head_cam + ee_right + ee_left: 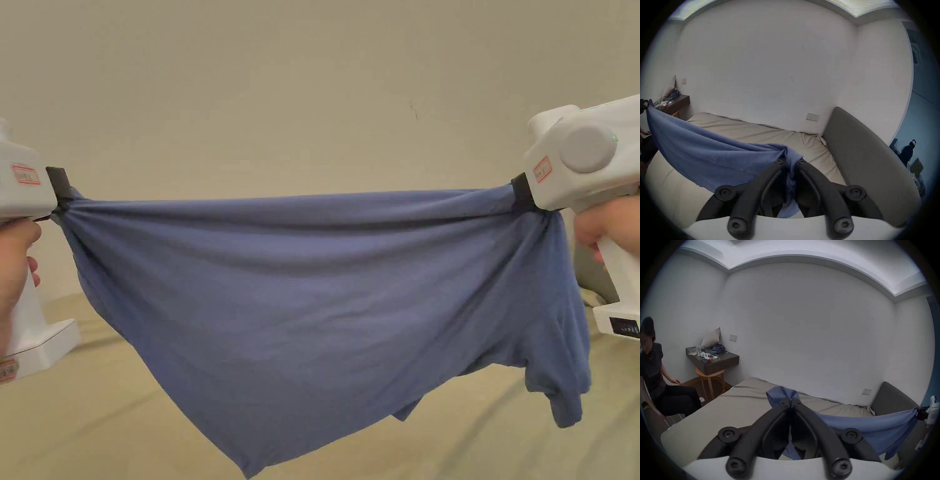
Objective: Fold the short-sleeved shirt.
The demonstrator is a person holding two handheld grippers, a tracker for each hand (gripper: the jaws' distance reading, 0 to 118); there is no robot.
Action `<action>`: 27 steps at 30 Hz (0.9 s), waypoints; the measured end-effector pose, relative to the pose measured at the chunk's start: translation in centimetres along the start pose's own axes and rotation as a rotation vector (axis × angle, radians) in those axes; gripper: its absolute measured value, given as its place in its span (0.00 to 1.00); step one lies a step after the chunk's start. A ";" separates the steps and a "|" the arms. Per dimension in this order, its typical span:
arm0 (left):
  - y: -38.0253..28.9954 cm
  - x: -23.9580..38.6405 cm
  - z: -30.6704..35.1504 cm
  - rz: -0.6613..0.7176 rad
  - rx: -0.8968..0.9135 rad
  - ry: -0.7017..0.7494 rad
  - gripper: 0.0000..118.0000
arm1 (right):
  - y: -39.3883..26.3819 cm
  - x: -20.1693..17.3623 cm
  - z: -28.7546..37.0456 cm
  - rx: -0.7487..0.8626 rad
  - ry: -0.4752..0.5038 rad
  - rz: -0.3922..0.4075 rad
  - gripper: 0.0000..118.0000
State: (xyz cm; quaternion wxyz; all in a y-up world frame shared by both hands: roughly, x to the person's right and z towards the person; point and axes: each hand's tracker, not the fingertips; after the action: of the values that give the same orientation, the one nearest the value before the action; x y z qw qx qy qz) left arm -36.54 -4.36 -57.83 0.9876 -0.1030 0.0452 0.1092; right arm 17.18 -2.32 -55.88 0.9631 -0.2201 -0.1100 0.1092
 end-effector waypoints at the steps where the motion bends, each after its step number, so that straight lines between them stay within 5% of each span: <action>1: 0.2 0.8 -0.1 -0.014 0.000 0.006 0.00 | 0.9 0.0 -0.6 -0.008 0.005 0.001 0.08; 15: -1.4 2.7 -10.3 -0.050 -0.177 0.077 0.00 | 4.8 -2.3 -9.7 -0.153 0.073 -0.053 0.08; 27: -14.2 0.8 -16.1 -0.096 -0.367 0.029 0.00 | -8.2 -6.8 -18.8 -0.310 0.184 -0.037 0.08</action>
State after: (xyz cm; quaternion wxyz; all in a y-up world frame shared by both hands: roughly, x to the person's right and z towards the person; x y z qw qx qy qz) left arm -33.68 -21.21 -70.83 0.9555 -0.2851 0.0336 0.0672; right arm 16.96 -18.77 -69.85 0.9255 -0.3728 -0.0408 0.0527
